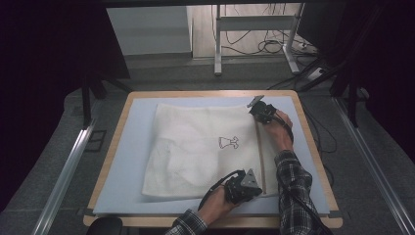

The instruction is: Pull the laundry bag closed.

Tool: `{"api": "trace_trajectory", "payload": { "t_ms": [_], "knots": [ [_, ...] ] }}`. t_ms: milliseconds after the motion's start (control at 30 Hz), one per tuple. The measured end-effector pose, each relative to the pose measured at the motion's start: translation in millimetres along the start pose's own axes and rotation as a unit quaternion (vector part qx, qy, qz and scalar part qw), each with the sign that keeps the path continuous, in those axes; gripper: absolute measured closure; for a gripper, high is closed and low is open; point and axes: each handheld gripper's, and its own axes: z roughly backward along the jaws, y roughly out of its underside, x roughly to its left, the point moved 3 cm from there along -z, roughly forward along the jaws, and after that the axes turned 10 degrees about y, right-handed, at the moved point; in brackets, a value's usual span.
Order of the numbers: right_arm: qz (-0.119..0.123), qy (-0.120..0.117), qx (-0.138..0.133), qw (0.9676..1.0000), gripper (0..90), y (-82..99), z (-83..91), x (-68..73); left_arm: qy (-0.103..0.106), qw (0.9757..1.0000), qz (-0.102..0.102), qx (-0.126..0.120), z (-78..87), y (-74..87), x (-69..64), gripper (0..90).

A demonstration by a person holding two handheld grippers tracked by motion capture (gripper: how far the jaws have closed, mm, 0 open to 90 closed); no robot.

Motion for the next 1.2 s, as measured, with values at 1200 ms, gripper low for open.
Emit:
{"api": "trace_trajectory", "payload": {
  "t_ms": [1200],
  "knots": [
    [-0.031, 0.013, 0.005, 0.9994, 82.8, -8.9, -16.7, -2.4, 0.0, 1.0, 0.001, -0.002, 0.2, 0.0, 0.1, 90.0]
  ]
}}
